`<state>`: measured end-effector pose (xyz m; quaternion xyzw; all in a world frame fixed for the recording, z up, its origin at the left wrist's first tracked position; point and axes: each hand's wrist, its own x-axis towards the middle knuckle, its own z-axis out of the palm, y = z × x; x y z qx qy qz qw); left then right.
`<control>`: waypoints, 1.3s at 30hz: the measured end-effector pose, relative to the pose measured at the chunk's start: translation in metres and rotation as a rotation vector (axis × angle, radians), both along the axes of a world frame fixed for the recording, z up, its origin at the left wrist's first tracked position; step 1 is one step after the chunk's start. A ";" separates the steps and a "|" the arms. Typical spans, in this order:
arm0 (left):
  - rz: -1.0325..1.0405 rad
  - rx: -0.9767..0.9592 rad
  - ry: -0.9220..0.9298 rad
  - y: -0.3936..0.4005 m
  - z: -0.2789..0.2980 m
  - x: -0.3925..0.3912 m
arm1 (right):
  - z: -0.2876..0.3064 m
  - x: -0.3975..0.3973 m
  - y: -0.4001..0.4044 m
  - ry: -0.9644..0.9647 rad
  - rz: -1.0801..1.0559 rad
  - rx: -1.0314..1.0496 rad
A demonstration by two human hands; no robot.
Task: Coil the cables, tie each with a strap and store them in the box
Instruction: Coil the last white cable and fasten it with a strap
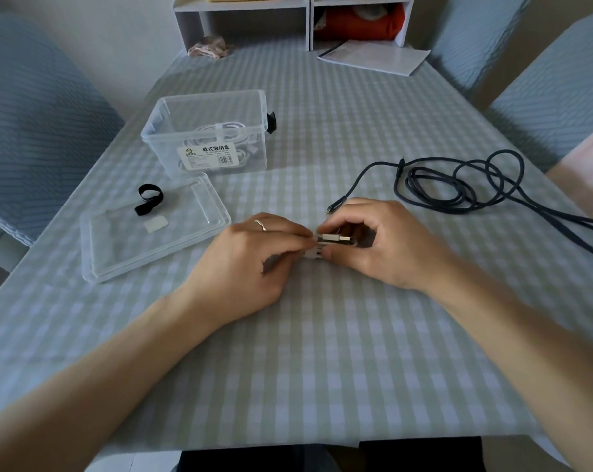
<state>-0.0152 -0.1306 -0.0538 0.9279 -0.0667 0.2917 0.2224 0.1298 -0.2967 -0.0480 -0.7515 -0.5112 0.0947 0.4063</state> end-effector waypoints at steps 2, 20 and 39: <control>0.026 -0.100 0.023 0.000 0.004 -0.001 | 0.001 -0.001 0.001 -0.002 0.002 -0.010; 0.528 -0.381 0.277 -0.019 0.018 0.018 | -0.002 -0.008 0.008 -0.240 -0.071 0.121; 0.489 -0.836 0.201 -0.031 0.022 0.027 | 0.003 -0.017 0.014 -0.134 -0.181 0.176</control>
